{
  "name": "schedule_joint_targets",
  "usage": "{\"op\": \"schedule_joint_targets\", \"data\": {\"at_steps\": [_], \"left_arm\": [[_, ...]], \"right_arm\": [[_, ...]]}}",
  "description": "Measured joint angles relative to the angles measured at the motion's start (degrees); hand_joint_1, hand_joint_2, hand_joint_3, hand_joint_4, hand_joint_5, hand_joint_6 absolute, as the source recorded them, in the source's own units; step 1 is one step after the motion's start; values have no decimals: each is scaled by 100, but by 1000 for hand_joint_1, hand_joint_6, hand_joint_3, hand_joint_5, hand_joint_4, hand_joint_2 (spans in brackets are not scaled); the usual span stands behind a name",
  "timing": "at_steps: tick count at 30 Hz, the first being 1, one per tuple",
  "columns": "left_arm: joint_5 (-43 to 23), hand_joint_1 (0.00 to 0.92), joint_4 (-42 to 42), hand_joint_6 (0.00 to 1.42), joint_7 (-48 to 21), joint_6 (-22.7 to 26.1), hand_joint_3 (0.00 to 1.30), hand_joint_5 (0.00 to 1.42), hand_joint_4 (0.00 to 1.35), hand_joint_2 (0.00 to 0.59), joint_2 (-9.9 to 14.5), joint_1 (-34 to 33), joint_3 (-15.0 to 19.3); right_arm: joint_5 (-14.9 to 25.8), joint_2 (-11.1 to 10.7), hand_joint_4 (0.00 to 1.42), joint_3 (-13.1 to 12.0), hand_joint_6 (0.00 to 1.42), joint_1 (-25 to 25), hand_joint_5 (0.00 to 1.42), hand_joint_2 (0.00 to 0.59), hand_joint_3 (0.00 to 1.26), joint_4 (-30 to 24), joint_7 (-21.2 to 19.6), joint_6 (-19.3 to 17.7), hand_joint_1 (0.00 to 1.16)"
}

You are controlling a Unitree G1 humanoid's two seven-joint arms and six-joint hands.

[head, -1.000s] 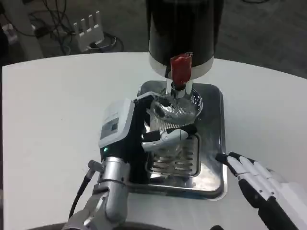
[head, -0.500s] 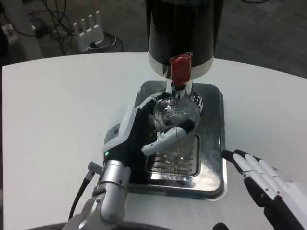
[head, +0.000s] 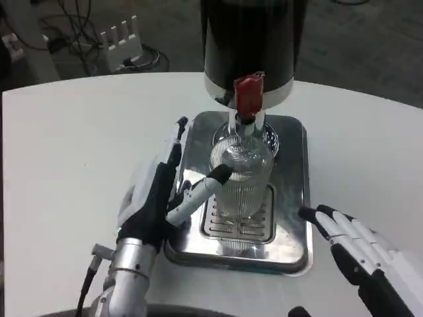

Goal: Grasp the cup under the faucet to collect the drink, then remove the cup.

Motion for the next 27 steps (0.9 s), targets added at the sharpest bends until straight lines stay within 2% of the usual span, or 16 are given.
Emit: {"op": "schedule_joint_targets", "data": {"at_steps": [1, 2, 4, 6, 7, 9, 12, 19, 24, 27], "left_arm": [[-14, 0, -124, 22, -1, -3, 0, 12, 0, 6, 24, 70, 55], [-74, 0, -423, 55, 10, -62, 9, 90, 11, 24, 52, 239, 160], [-233, 0, -793, 130, -18, -78, 92, 200, 112, 47, 67, 430, 284], [-449, 0, -1418, 197, -55, -117, 149, 263, 180, 53, 56, 772, 449], [-589, 0, -1978, 217, -107, -113, 161, 280, 197, 62, 33, 1072, 567], [-749, 0, -2554, 226, -182, -76, 174, 299, 205, 69, -8, 1393, 640], [-1400, 0, -4132, 214, -829, 383, 128, 274, 143, 86, -52, 2153, 800], [-1984, 0, -5870, 106, -1837, 1567, 1, 142, 10, 94, 58, 2400, 880], [-2054, 0, -6485, 33, -2439, 2358, 0, 63, 0, 96, 116, 2224, 828], [-2143, 0, -6618, 30, -2687, 2608, 0, 60, 0, 96, 145, 1947, 824]], "right_arm": [[-8, 0, 0, 13, 0, -18, 0, 442, 62, 1, 0, 1, 623], [-12, 6, 0, 27, 0, -40, 0, 442, 62, 0, -1, 2, 624], [-11, 9, 0, 39, 0, -81, 0, 443, 63, 5, -1, 4, 625], [-11, 47, 0, 43, 0, -100, 0, 443, 63, 16, -22, 16, 626], [-10, 67, 0, 50, 0, -112, 0, 444, 63, 26, -31, 20, 626], [-9, 83, 0, 52, 0, -133, 0, 444, 63, 48, -35, 33, 627], [-14, 78, 0, 105, 0, -252, 0, 444, 64, 134, -35, 56, 628], [-110, 110, 0, 293, 0, -327, 0, 444, 64, 232, -35, 82, 630], [-109, 122, 0, 279, 0, -311, 0, 444, 64, 233, -51, 92, 630], [-102, 105, 0, 243, 0, -293, 0, 444, 65, 233, -66, 92, 630]]}}
